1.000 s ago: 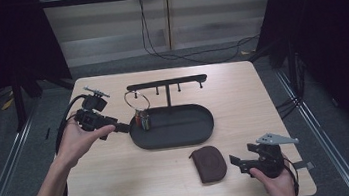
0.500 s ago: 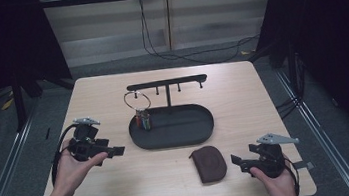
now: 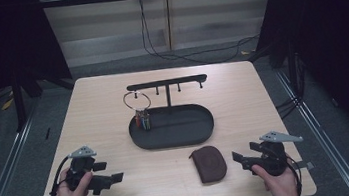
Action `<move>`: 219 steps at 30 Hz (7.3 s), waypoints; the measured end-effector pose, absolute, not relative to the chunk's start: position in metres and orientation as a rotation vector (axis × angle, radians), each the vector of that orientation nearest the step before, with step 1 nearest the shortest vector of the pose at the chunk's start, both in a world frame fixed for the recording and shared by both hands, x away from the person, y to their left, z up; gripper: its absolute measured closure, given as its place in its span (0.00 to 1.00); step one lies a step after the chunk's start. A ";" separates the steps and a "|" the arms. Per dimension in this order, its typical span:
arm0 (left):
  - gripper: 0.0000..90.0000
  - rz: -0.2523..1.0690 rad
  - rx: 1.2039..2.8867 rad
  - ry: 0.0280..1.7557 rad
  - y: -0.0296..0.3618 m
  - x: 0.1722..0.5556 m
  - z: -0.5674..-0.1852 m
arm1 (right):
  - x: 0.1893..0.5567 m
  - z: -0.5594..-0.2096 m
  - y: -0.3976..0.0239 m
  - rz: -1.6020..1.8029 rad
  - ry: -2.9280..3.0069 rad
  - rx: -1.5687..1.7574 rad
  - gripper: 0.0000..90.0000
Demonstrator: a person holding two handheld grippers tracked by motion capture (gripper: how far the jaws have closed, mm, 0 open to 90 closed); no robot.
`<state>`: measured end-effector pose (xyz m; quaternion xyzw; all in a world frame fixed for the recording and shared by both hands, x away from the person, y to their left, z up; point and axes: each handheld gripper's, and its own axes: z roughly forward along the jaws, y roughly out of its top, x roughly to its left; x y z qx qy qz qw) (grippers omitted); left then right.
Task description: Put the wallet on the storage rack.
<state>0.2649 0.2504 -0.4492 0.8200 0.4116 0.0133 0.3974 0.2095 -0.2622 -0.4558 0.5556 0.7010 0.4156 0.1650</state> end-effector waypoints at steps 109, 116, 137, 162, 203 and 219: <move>0.21 -0.042 2.107 0.978 0.257 0.247 -0.471 | 0.308 -0.446 -0.189 0.730 2.556 2.053 0.87; 0.21 -0.042 2.109 0.981 0.257 0.248 -0.471 | 0.309 -0.435 -0.185 0.723 2.580 2.010 0.91; 0.21 -0.054 2.101 0.985 0.259 0.249 -0.471 | 0.313 -0.395 -0.186 0.611 2.557 1.920 0.93; 0.18 -0.045 2.091 0.928 0.257 0.247 -0.467 | 0.319 -0.354 -0.185 0.420 2.475 1.832 0.93; 0.18 -0.003 2.079 0.873 0.254 0.245 -0.463 | 0.389 -0.327 -0.155 0.410 2.450 1.845 0.93; 0.18 0.001 2.081 0.874 0.254 0.245 -0.463 | 0.405 -0.341 -0.168 0.578 2.379 1.954 0.92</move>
